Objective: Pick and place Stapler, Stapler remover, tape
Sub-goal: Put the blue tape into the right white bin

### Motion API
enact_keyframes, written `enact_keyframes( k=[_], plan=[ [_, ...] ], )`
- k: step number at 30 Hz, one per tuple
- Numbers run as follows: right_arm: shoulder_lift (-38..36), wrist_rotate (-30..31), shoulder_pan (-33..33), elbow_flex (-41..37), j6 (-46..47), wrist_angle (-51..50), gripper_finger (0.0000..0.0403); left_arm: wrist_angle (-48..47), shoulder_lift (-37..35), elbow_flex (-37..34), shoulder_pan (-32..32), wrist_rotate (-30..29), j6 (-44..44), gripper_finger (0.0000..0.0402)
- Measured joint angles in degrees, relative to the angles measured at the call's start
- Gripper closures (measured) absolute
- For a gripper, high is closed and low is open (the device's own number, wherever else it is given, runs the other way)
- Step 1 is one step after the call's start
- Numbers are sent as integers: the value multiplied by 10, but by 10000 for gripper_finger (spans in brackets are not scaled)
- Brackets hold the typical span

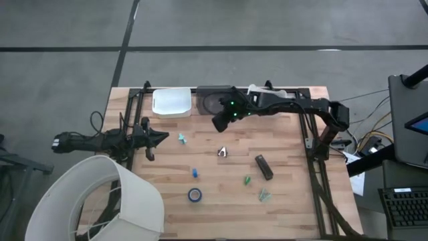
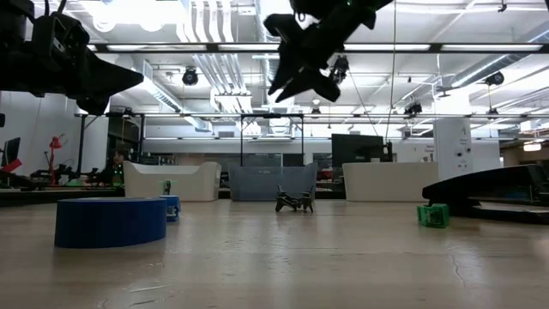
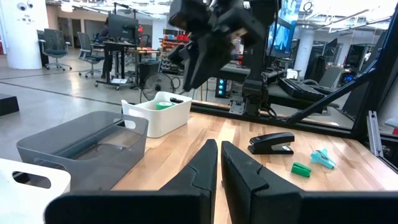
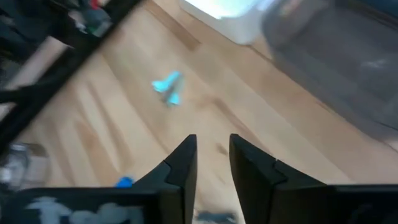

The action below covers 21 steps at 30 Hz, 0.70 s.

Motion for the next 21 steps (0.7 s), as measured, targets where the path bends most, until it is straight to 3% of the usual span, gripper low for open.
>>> enact_keyframes(
  k=[14,21],
  plan=[
    [0,1,30,1,51,81,394,23,0,-1,0,-6,24,376],
    [0,1,42,1,67,94,394,89,1,-1,0,-7,-175,376]
  ],
)
